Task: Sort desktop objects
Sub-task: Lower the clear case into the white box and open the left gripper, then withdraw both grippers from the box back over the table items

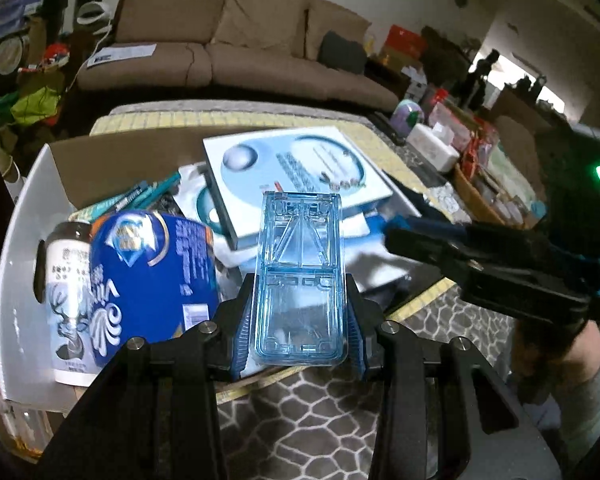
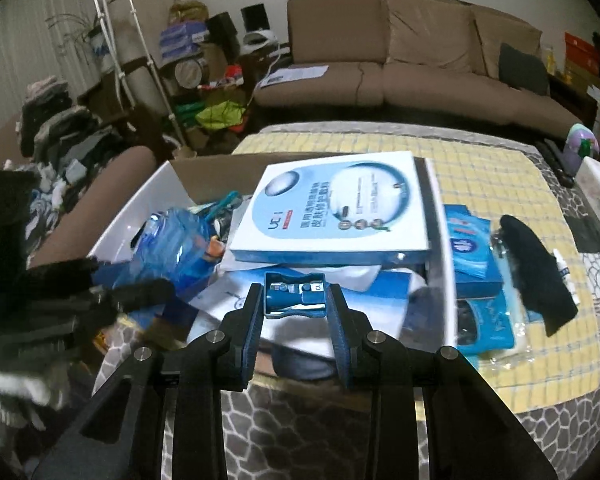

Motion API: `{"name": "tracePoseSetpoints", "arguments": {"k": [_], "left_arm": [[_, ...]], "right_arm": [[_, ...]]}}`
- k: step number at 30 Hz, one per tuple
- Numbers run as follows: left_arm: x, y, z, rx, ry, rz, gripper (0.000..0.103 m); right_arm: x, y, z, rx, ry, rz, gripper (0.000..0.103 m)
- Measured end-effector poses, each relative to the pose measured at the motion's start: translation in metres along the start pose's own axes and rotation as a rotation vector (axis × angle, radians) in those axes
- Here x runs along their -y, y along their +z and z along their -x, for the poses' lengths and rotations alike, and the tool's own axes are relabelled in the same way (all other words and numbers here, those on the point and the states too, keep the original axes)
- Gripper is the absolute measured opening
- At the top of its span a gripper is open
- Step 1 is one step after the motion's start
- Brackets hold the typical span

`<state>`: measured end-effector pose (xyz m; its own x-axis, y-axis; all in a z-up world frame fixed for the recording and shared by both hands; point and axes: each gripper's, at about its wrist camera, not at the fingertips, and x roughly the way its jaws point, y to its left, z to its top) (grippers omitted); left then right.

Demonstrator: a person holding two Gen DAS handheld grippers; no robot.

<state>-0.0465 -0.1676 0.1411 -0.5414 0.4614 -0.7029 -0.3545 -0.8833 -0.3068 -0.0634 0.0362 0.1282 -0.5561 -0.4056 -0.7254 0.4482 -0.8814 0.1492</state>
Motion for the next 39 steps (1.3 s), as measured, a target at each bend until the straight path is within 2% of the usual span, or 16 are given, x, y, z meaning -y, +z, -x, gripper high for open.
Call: {"name": "tracePoseSetpoints", "arguments": {"k": [7,10,13,16,21,22,26,28,34,39], "left_arm": [[0.002,-0.005,-0.017,-0.034,0.037,-0.020,0.038],[-0.006,-0.003,-0.016,-0.020,0.034,0.012,0.043],[-0.013,-0.001,-0.003,0.024,0.021,0.044,0.049],[-0.021,0.001,0.010,0.075,0.018,0.085,0.062],[-0.029,0.001,0.019,0.119,0.017,0.145,0.066],[-0.028,0.001,0.019,0.122,0.018,0.145,0.072],[-0.009,0.001,0.017,0.116,0.017,0.090,0.093],[0.010,0.001,0.014,0.109,0.019,0.047,0.099],[0.057,0.009,0.005,0.108,-0.028,-0.012,0.102],[0.101,0.015,-0.012,0.084,-0.066,-0.057,0.102]], "right_arm": [[-0.003,-0.003,-0.034,-0.061,-0.026,0.010,0.032],[0.002,-0.005,-0.037,-0.070,-0.016,-0.021,0.046],[0.008,-0.004,-0.026,-0.040,0.000,-0.052,0.050],[0.018,-0.001,-0.009,-0.009,-0.001,-0.074,0.051],[0.042,0.002,0.024,0.046,-0.025,-0.110,0.060],[0.046,0.002,0.029,0.052,-0.030,-0.113,0.061],[0.080,-0.004,0.055,0.081,-0.090,-0.137,0.074],[0.102,-0.009,0.064,0.083,-0.128,-0.163,0.078],[0.167,-0.030,0.088,0.092,-0.186,-0.263,0.082],[0.201,-0.050,0.091,0.087,-0.180,-0.326,0.082]]}}
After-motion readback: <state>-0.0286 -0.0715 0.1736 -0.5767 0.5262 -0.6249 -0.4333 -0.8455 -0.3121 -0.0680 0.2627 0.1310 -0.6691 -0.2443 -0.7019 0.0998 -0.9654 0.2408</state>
